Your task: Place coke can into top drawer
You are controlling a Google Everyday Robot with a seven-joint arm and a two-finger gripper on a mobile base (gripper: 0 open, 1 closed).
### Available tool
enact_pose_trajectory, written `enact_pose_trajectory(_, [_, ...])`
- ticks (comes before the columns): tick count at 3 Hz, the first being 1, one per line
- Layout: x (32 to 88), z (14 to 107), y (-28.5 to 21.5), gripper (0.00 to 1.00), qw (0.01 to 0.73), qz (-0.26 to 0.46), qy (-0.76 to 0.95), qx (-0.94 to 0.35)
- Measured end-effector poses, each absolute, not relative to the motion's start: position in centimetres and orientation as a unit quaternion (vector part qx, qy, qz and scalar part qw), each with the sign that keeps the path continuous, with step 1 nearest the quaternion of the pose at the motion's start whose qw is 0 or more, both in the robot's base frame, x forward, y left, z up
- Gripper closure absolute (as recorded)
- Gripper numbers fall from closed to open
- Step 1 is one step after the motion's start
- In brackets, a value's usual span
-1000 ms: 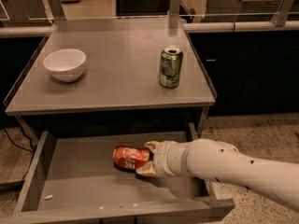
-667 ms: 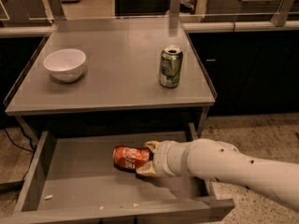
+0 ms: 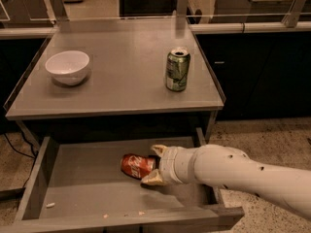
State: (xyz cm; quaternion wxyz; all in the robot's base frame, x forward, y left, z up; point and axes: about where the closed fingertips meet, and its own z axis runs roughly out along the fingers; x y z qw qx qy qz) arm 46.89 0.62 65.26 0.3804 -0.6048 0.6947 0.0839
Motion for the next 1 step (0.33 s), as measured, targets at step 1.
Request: enact_pose_trajectory(1, [46.89, 65.26, 0.62, 0.00, 0.380, 0.084, 0.695, -0.605])
